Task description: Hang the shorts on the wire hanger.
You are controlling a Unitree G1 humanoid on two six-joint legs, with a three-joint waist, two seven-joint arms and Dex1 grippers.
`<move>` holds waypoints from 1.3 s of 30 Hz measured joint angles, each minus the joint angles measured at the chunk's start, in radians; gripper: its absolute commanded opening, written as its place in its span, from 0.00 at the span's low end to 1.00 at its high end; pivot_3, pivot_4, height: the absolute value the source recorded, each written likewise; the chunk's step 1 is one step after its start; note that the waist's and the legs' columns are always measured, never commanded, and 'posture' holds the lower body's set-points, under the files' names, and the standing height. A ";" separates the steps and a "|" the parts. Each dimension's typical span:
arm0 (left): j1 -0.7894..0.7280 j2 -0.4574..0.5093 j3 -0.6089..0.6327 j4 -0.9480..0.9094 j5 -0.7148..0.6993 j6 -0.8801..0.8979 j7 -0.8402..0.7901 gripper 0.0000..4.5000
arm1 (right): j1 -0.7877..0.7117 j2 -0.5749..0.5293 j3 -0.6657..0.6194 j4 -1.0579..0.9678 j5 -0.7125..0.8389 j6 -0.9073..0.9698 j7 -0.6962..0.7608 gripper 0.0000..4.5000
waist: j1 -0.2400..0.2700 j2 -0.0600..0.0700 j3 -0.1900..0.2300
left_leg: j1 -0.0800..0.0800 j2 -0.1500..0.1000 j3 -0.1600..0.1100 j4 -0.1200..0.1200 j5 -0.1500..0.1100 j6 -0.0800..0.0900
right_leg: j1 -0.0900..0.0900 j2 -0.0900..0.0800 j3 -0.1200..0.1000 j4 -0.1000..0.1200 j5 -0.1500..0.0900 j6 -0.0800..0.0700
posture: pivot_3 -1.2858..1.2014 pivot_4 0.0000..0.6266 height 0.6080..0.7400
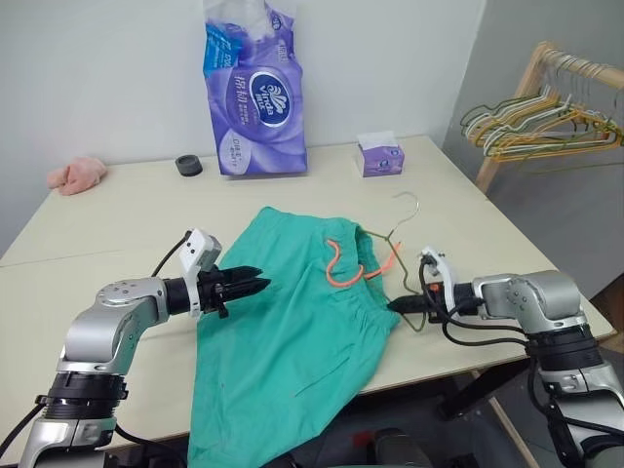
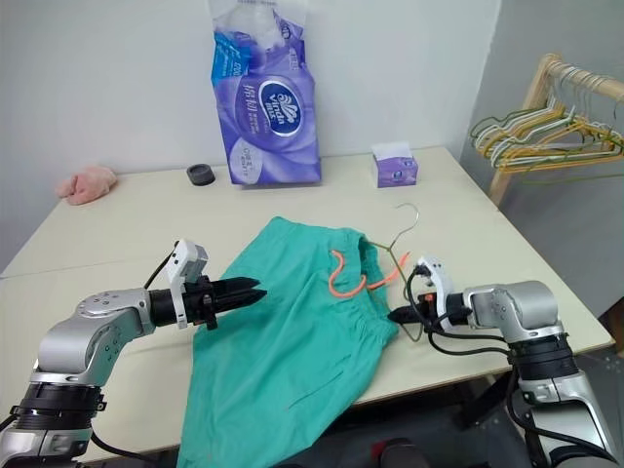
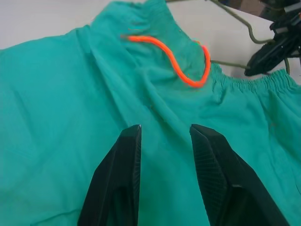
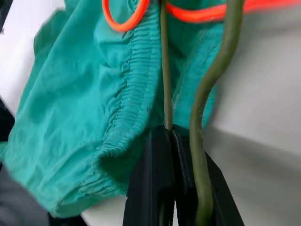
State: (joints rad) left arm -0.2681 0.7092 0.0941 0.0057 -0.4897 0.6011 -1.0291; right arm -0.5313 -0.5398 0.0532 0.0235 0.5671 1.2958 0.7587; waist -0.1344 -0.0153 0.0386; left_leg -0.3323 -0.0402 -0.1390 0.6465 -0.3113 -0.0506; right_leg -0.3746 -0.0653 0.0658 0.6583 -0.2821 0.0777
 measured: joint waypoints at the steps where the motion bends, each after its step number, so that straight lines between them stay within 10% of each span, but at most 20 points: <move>1: -0.001 -0.008 0.007 0.001 -0.001 0.000 0.011 0.38 | 0.001 0.000 0.003 -0.026 -0.008 -0.025 -0.008 0.00 | 0.000 0.000 0.000 | 0.000 0.000 0.000 0.000 0.000 0.000 | 0.000 0.000 0.000 0.000 0.000 0.000 | 0.47 0.00 1.00; 6: -0.057 -0.047 0.040 0.039 -0.003 -0.003 0.076 0.38 | 0.004 0.033 -0.002 -0.117 -0.029 -0.054 -0.094 0.00 | -0.002 0.000 0.000 | 0.000 0.000 0.000 0.000 0.000 0.000 | 0.000 0.000 0.000 0.000 0.000 0.000 | 0.47 0.00 1.00; 16: -0.130 -0.074 0.073 0.082 -0.020 -0.018 0.116 0.99 | 0.106 0.014 0.055 -0.208 -0.130 -0.268 -0.146 0.00 | -0.005 0.000 0.000 | 0.000 -0.001 0.000 0.000 0.000 0.000 | -0.001 0.000 0.000 0.000 0.000 0.000 | 0.46 0.00 1.00; 39: -0.463 0.172 -0.284 0.238 0.226 -0.356 -0.535 0.99 | 0.091 -0.119 0.364 -0.297 -0.510 -0.818 0.070 0.00 | -0.008 -0.001 0.000 | 0.000 -0.001 0.001 -0.001 0.001 -0.002 | -0.001 0.003 0.000 -0.001 0.000 0.001 | 0.46 0.00 1.00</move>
State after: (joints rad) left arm -0.7307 0.8810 -0.1902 0.2442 -0.2635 0.2447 -1.5640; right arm -0.4404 -0.6590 0.4177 -0.2734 0.0570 0.4782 0.8291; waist -0.1427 -0.0160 0.0390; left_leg -0.3325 -0.0407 -0.1382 0.6460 -0.3103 -0.0525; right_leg -0.3753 -0.0621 0.0655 0.6574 -0.2822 0.0783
